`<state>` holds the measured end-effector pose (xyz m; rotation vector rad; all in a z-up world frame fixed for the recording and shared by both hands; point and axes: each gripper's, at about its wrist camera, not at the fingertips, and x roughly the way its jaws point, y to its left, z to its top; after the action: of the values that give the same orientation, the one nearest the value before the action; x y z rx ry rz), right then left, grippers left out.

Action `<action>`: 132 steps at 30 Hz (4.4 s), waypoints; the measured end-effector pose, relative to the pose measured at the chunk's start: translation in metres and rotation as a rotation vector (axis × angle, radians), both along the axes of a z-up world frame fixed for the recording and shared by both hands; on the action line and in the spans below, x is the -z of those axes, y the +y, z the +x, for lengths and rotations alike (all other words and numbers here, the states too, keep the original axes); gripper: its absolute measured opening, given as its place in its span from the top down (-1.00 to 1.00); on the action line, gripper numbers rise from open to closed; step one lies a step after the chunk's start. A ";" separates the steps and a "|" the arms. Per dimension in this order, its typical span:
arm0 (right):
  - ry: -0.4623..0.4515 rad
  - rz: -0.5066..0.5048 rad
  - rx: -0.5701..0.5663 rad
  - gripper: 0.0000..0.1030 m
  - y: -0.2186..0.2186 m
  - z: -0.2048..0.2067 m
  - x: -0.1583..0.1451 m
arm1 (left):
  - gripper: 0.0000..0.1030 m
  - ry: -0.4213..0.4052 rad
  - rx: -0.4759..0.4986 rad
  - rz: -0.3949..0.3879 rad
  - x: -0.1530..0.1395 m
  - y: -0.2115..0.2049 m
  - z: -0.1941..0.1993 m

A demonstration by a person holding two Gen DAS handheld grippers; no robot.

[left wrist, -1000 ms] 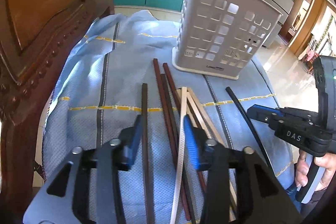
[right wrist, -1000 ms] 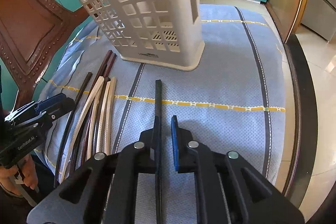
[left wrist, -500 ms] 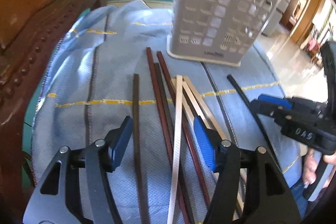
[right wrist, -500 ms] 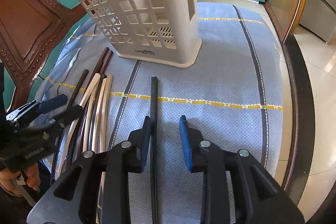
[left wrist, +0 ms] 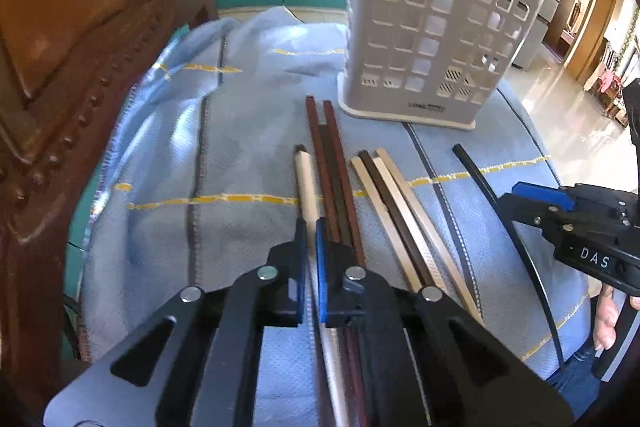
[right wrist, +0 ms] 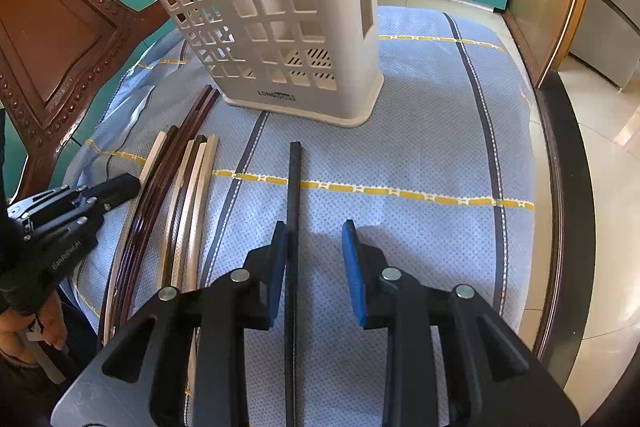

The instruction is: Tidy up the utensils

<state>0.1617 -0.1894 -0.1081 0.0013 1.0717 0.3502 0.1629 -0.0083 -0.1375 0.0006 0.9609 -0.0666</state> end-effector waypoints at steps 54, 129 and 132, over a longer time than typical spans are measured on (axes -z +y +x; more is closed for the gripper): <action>-0.019 -0.027 -0.008 0.31 0.009 -0.001 0.001 | 0.97 0.016 -0.062 -0.065 -0.001 0.030 -0.004; -0.042 -0.068 -0.031 0.05 0.016 -0.005 -0.001 | 0.44 0.047 -0.026 -0.029 0.006 0.011 0.008; -0.049 -0.097 -0.045 0.05 0.022 -0.007 0.002 | 0.41 0.062 -0.023 0.033 0.013 0.001 0.013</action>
<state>0.1550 -0.1673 -0.1099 -0.1177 1.0401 0.3365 0.1761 -0.0069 -0.1505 0.0182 1.0235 -0.0298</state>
